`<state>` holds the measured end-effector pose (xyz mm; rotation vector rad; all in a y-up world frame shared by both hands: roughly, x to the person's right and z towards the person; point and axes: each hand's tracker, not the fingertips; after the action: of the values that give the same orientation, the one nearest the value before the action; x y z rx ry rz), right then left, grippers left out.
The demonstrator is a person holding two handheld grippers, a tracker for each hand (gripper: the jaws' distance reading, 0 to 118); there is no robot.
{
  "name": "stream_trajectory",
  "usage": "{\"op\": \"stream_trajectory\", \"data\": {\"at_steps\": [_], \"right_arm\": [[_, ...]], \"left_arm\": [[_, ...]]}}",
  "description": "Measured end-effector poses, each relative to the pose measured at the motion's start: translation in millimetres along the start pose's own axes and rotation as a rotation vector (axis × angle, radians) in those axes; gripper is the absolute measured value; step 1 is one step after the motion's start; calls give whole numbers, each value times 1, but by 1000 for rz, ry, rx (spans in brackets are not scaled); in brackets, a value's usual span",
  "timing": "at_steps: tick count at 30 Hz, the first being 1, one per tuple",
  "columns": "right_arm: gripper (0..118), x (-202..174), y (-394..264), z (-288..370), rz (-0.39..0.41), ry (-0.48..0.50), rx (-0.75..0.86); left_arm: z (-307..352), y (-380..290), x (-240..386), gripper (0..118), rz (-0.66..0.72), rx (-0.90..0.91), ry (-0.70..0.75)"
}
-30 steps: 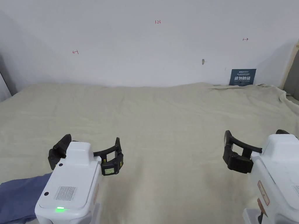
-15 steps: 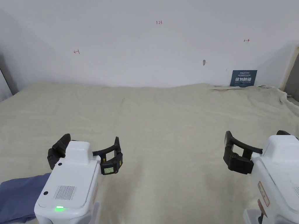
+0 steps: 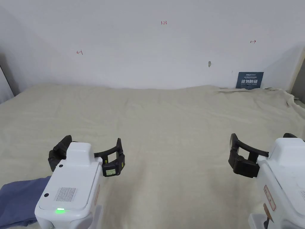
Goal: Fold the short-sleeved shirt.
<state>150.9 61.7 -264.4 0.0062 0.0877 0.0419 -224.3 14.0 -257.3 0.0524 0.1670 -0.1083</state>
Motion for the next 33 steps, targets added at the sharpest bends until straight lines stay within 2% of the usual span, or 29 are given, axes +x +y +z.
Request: {"op": "stream_trajectory", "data": {"at_steps": [5,11,15,17,22,26,30,33], "right_arm": [[108,-1,1,0,-7,-6,-7],[108,-5,14,0,-56,-42,-99],[108,-4,19,-3,-113,-22,-171],[108,-4,19,-5,-134,-46,-200],[108,-3,19,-14,-199,-206,-345],[108,1,21,-19,-249,-201,-452],[108,-3,23,-21,-238,-211,-477],[108,-7,22,-18,-200,-191,-438]], "left_arm": [[0,1,-1,118,1,-3,-1],[1,3,-2,118,8,0,-2],[2,4,-3,118,8,3,-3],[2,5,-4,118,8,4,-4],[3,7,-6,118,8,5,0],[4,8,-8,118,14,9,6],[3,9,-9,118,20,7,11],[4,9,-9,118,24,9,14]]}}
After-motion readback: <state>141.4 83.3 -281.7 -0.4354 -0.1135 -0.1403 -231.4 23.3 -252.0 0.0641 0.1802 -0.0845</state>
